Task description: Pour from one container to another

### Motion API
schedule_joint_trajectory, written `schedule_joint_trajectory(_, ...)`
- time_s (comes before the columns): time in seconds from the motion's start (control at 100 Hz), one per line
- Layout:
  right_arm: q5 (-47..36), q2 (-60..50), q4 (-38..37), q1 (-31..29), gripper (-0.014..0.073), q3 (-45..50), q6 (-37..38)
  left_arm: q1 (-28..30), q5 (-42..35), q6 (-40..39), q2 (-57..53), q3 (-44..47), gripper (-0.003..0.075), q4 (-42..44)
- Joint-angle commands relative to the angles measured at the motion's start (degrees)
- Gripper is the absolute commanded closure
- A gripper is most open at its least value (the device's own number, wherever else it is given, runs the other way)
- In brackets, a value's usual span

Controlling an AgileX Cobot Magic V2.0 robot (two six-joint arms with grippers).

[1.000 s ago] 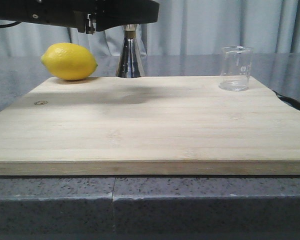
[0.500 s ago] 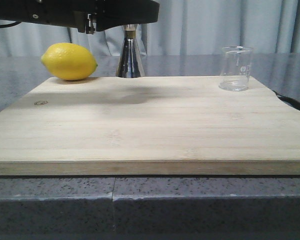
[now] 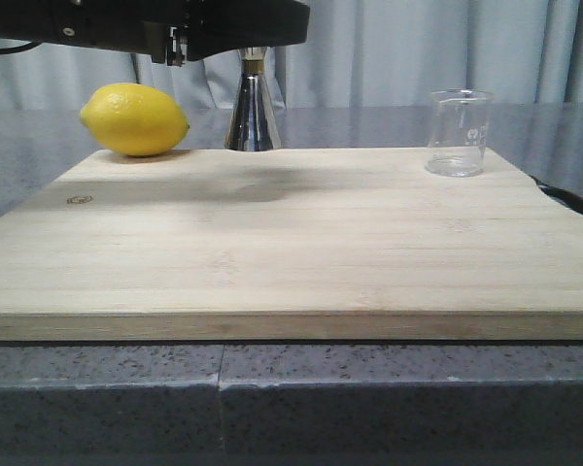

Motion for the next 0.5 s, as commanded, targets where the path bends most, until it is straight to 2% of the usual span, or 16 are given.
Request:
schedule_joint_trajectory(0.0,-3.62,-0.42,-0.17,-0.03,0.0052,-1.35,-0.64,-0.45,5.56,0.16,-2.89,-1.7,0.0439,-5.46)
schedule_joint_trajectory(0.49,-3.62,-0.42,-0.68,-0.03,0.0052,-1.35,-0.64,-0.45,6.21,2.57,2.28,-4.65,0.0439,-5.46)
